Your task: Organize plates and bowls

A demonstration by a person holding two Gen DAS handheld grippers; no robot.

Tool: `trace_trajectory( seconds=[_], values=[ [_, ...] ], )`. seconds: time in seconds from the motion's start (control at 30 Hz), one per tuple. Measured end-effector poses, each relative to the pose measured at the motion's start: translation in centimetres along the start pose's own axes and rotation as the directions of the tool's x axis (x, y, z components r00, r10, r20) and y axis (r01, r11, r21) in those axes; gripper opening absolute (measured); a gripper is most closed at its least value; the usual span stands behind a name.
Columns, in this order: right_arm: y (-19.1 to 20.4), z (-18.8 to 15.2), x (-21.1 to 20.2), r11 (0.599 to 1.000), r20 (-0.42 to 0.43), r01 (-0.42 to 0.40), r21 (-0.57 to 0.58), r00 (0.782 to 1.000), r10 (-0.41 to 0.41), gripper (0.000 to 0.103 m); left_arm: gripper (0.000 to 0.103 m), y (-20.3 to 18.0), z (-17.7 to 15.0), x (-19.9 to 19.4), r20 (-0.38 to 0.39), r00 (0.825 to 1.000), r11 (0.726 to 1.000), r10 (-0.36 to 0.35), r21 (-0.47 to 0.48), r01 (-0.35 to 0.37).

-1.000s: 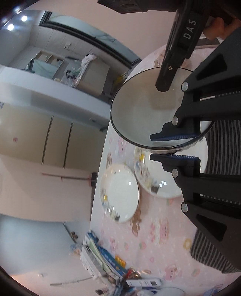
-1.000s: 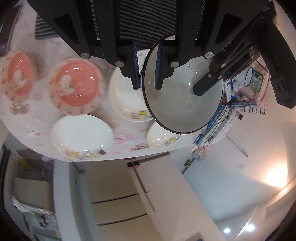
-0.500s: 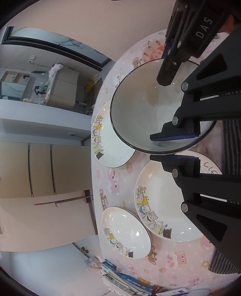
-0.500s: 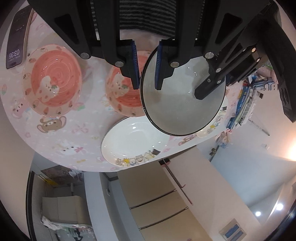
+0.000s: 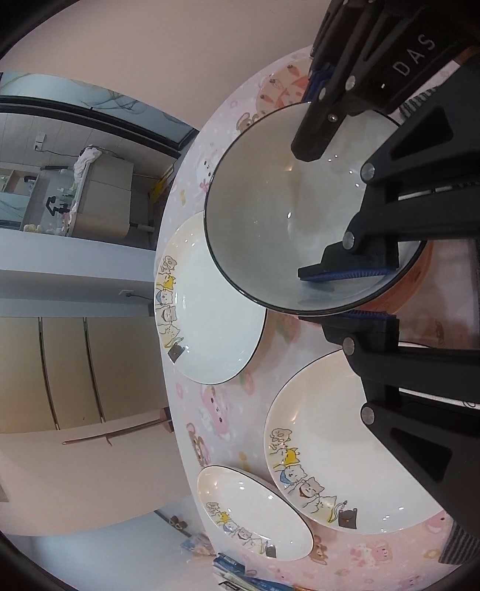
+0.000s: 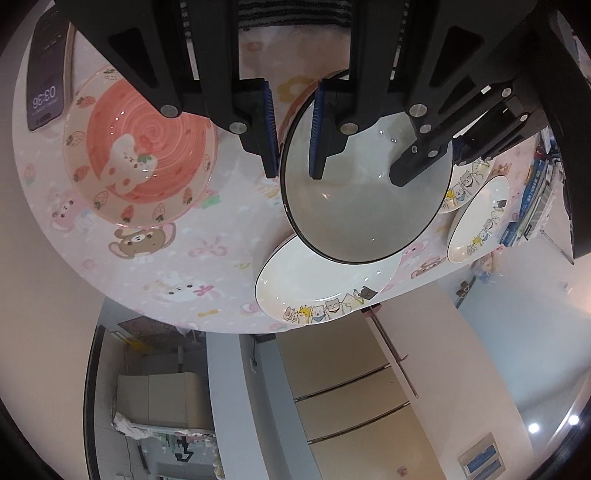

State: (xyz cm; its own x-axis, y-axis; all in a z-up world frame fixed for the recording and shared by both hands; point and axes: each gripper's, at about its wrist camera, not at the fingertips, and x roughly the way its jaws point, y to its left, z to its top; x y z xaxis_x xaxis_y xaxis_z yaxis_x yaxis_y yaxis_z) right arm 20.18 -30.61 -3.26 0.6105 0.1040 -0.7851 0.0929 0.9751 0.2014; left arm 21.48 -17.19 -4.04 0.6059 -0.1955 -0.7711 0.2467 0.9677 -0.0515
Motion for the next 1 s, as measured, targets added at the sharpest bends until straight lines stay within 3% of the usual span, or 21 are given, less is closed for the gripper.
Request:
trace_trajectory(
  seconds=[0.2,0.63,0.87,1.0],
  values=[
    [0.5,-0.6,0.6,0.999,0.0,0.035,-0.029,0.999,-0.035,0.018,0.012,0.1,-0.2,0.9,-0.012,1.0,1.0,0.002,0.003,-0.002],
    [1.0,-1.3,0.9,0.995,0.021,0.059,-0.079,0.998,-0.058,0.018,0.012,0.0,-0.6,0.8,0.04,0.999,0.999,0.014,0.041,-0.016],
    [2.0,-1.7,0.3,0.991,0.075,0.053,-0.126,0.996,-0.044,0.018,0.012,0.4,-1.1,0.0,0.064,0.998,0.999,0.029,0.043,-0.032],
    [2.3,-1.9,1.4,0.99,0.032,0.018,-0.137,0.999,-0.014,0.018,0.011,0.7,-1.3,-0.7,0.125,0.989,0.994,0.082,0.067,-0.09]
  ],
)
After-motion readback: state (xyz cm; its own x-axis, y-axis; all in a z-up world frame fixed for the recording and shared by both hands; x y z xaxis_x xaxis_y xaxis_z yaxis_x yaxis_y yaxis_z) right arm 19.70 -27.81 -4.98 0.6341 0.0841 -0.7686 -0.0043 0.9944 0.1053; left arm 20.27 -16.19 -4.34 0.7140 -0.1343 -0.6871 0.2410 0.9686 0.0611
